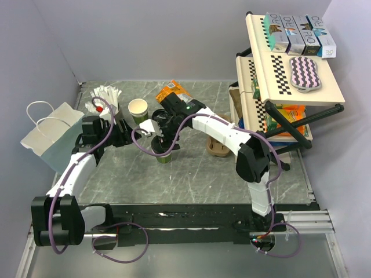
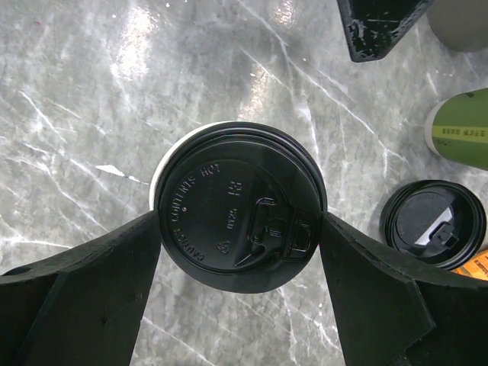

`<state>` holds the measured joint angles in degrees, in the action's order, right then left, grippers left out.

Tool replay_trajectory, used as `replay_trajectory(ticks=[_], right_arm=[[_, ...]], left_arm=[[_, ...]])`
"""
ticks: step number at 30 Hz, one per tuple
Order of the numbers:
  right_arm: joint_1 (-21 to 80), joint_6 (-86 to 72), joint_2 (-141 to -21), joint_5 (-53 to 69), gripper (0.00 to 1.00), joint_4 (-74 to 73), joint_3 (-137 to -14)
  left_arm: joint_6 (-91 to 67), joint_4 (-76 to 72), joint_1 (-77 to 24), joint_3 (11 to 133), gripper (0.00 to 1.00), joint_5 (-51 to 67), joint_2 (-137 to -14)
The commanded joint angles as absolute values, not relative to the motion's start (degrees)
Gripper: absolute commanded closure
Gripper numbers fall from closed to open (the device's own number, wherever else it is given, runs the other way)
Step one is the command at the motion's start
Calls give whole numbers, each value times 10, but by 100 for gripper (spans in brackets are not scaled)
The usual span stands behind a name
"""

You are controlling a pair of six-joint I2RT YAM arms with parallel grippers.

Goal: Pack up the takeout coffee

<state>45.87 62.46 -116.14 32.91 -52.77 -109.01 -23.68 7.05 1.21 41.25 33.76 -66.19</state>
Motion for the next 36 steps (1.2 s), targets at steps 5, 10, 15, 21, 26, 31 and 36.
replay_trajectory(ticks=[5,10,15,21,26,31,36], right_arm=[[468,640,-1185,327,12,-549,-1135],[469,646,-1191,327,12,-564,-1144],[469,641,-1191,327,12,-577,-1152],[469,635,-1186,351,12,-605,-1172],[469,635,-1196,350,12,-606,-1169],[469,637,-1208,345,12,-610,-1170],[469,630,-1209,338,12,-603,-1170]], left_arm=[[-243,55,19,419,35,343,-652],[-244,54,21,416,34,344,-650],[-249,46,20,410,34,347,-651],[-250,41,22,410,34,349,-656],[-252,40,21,408,34,350,-656],[-251,42,22,408,34,349,-654],[-254,37,23,404,34,350,-652]])
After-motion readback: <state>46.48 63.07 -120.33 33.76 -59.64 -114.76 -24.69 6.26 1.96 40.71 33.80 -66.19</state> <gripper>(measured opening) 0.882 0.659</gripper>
